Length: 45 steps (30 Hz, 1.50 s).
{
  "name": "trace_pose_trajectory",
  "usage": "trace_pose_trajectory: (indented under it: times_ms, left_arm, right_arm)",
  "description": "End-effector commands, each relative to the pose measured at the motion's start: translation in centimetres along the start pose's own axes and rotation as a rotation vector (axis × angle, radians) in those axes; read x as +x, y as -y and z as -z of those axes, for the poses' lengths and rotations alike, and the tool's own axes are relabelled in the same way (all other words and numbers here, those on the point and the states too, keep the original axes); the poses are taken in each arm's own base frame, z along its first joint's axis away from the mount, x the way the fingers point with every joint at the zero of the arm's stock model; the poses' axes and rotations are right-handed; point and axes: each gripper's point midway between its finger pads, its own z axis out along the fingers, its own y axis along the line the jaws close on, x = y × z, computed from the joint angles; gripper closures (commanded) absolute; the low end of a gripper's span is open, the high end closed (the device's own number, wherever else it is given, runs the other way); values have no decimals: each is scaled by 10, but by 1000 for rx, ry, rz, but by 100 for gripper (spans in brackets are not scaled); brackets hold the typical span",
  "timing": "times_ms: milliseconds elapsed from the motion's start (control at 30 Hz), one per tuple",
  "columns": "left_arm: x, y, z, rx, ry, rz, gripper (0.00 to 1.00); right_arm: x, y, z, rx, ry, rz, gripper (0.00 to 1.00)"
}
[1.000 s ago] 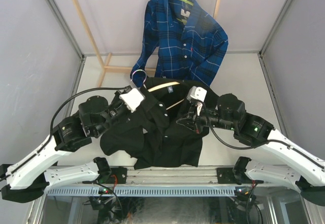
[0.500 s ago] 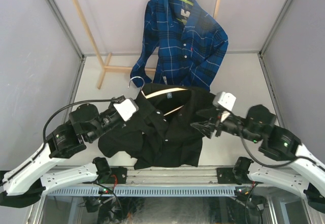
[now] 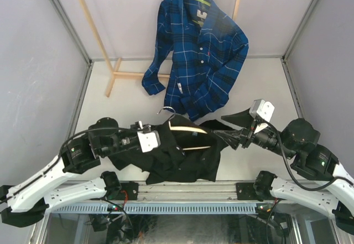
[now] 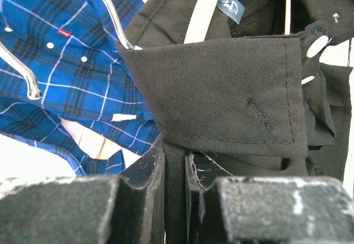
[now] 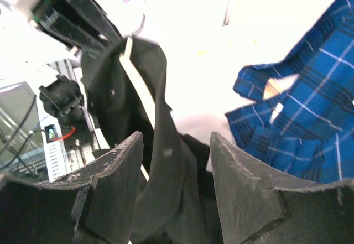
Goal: Place the shirt on the hanger
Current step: Hang the shirt on the hanger.
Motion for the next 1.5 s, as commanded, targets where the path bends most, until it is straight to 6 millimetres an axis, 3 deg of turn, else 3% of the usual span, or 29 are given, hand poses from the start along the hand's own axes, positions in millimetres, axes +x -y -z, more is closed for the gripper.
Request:
trace_pose_trajectory:
  times_ms: [0, 133, 333, 467, 800, 1133, 1467]
  left_arm:
    - [-22, -2, -3, 1, 130, -101, 100]
    - [-11, 1, -9, 16, 103, -210, 100]
    - [-9, -5, -11, -22, 110, -283, 100]
    - [-9, -8, -13, -34, 107, -294, 100]
    - [-10, -5, -18, -13, 114, -298, 100]
    - [-10, -3, -19, -3, 117, -293, 100]
    - [-9, -2, -21, -5, 111, -269, 100]
  right_arm:
    - [-48, -18, -14, -101, 162, -22, 49]
    - [-61, -25, -36, -150, 198, -89, 49]
    - [-60, -27, -70, -228, 147, -226, 48]
    - [-63, -36, -77, -318, 152, -253, 47]
    - [-49, -44, -99, -397, 107, -246, 50]
    - [-38, -38, -120, -375, 84, -269, 65]
    - [-36, -48, -126, -430, 80, -261, 92]
